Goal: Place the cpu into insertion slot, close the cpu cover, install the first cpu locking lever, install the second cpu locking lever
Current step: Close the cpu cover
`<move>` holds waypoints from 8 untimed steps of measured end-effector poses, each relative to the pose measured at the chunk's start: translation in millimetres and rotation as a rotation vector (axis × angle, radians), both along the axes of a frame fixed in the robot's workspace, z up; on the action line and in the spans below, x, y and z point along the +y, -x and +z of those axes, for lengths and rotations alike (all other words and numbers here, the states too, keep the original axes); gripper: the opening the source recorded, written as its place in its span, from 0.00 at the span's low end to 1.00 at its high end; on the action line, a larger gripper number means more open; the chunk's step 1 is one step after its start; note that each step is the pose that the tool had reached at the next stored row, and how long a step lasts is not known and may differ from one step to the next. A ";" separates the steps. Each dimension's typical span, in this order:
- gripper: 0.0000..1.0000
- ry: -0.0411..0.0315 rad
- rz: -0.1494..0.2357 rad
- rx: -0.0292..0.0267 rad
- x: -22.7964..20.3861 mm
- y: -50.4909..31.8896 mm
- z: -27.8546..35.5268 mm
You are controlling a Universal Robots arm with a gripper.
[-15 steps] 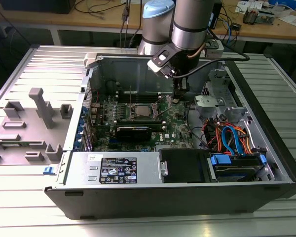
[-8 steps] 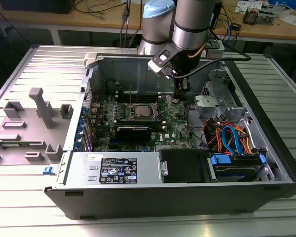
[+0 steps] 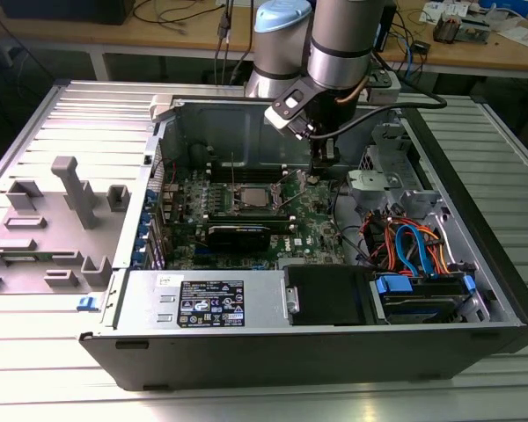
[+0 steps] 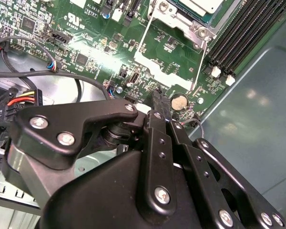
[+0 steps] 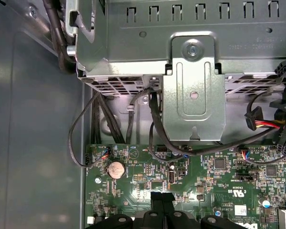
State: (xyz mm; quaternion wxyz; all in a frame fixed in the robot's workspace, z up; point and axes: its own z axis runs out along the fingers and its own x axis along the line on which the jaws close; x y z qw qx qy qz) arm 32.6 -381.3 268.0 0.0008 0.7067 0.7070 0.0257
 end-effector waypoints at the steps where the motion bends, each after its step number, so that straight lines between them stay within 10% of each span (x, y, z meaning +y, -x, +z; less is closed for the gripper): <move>1: 0.11 0.0001 0.000 0.0000 0.0 0.0 0.0; 8: 0.11 -0.0007 0.005 0.0180 0.4 -5.1 -9.8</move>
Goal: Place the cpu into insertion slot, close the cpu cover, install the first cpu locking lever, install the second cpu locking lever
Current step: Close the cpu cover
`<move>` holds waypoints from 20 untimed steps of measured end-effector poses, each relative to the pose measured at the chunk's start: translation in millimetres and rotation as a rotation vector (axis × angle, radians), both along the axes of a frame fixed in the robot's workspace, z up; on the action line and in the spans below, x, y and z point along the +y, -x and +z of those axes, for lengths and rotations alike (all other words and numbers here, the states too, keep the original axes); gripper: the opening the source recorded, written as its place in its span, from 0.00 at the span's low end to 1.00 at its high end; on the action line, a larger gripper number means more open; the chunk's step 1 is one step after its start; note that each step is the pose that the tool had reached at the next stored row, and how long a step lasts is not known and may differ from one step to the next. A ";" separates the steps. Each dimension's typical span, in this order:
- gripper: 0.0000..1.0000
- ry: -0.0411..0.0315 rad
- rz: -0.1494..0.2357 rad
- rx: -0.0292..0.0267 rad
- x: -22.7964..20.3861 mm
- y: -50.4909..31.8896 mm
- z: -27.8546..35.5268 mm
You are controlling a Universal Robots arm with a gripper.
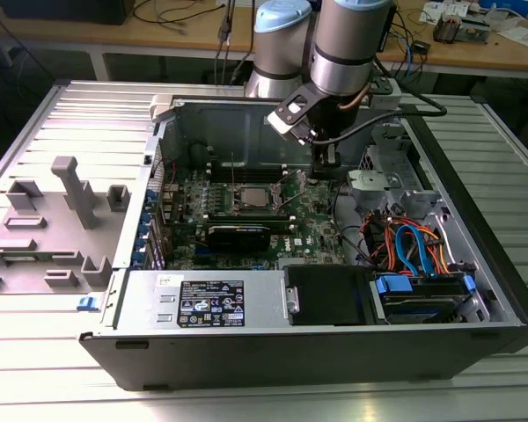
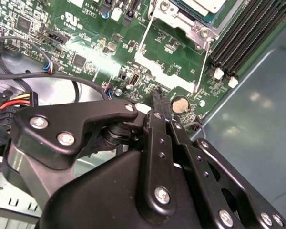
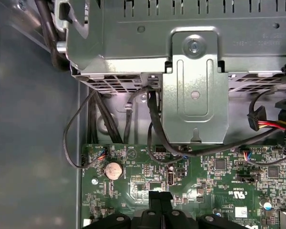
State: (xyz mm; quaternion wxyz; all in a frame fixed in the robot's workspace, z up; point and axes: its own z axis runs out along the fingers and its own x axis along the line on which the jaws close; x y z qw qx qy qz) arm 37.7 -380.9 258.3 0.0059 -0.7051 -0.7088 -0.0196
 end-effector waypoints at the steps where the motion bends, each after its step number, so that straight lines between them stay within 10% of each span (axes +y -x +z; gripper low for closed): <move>1: 0.11 -0.0002 0.006 0.0006 0.2 -0.1 -3.5; 4: 0.11 -0.0013 0.019 0.0102 0.1 5.5 -9.5; 6: 0.11 -0.0014 0.019 0.0104 0.1 19.9 -9.1; 20: 0.11 -0.0053 0.019 0.0104 0.2 50.5 -8.7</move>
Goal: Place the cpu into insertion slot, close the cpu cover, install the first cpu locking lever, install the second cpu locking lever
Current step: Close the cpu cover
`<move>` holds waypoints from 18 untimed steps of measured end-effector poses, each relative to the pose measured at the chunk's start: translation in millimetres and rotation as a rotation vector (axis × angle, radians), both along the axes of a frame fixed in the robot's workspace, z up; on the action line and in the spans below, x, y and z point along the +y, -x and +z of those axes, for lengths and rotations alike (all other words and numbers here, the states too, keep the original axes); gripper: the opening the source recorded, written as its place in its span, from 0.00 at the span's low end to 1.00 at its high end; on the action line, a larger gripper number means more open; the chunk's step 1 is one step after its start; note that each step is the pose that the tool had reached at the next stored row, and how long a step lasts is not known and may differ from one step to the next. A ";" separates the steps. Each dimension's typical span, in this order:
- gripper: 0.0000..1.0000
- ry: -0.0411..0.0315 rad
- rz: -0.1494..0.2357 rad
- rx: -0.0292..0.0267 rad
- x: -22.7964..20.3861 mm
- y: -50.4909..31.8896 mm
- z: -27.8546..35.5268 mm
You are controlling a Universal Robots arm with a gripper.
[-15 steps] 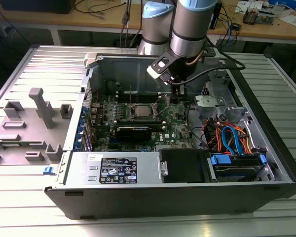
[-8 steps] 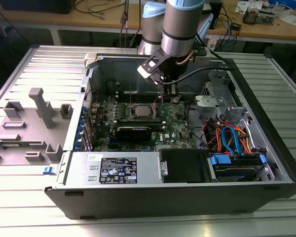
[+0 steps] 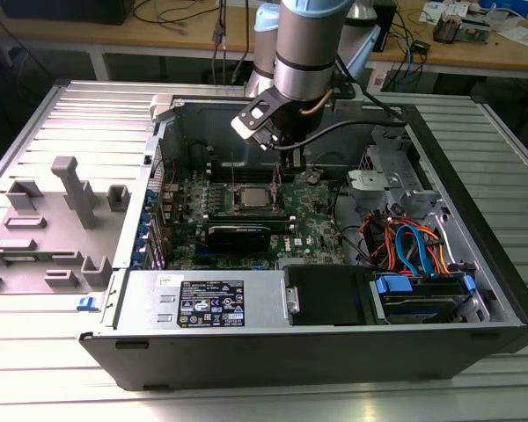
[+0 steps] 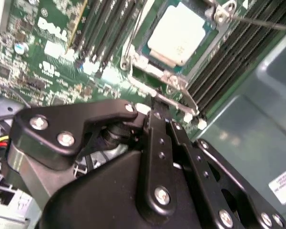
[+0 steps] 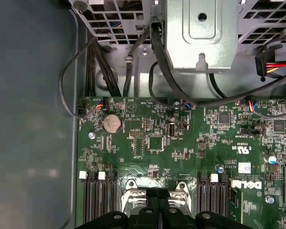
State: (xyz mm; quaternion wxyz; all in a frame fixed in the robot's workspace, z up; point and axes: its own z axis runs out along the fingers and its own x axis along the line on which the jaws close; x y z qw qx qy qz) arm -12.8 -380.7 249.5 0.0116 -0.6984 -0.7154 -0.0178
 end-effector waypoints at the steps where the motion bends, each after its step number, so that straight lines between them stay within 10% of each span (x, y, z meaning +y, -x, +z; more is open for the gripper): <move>1: 0.11 0.0000 0.000 0.0000 0.0 0.1 0.0; 8: 0.11 0.0000 0.000 -0.0001 0.0 1.0 0.0; 18: 0.11 -0.0001 0.008 -0.0034 0.0 33.9 -13.5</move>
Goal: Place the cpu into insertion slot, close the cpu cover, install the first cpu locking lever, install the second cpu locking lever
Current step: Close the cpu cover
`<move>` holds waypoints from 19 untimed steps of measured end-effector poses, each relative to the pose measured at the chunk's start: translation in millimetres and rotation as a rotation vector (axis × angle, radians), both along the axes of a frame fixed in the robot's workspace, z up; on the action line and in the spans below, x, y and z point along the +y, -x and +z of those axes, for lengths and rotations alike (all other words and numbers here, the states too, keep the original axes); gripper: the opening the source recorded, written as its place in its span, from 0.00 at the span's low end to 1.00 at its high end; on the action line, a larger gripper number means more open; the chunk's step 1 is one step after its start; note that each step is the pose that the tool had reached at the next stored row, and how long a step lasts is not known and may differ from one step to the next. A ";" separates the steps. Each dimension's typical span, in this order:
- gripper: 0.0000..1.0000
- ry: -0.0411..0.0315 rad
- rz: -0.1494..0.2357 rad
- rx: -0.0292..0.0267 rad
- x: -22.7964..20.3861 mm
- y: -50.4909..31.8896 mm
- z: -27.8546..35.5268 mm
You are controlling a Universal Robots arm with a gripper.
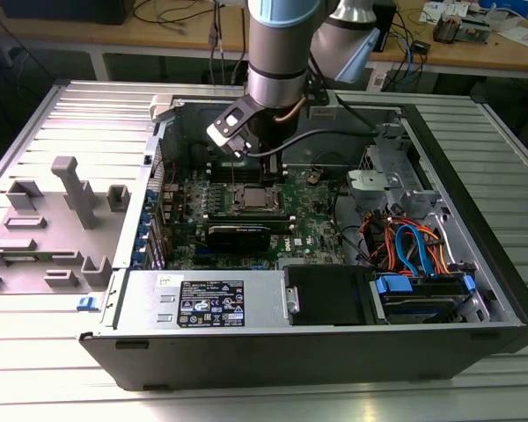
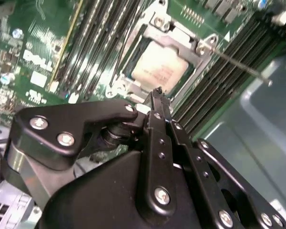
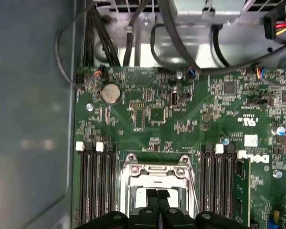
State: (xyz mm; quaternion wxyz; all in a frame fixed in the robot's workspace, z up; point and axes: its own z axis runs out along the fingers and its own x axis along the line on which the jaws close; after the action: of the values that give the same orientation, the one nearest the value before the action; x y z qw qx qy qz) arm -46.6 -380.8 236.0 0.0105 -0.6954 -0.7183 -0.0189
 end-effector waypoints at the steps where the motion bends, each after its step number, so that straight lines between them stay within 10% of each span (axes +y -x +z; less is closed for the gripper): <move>1: 0.11 0.0000 0.002 0.0000 0.0 2.3 -1.1; 10: 0.11 -0.0043 0.012 -0.0014 0.0 28.8 -12.5; 19: 0.11 -0.0073 0.012 -0.0018 0.0 38.2 -28.1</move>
State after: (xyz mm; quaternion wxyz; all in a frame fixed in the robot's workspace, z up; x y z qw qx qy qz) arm -84.8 -380.8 207.9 0.0125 -0.6911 -0.7224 -0.0221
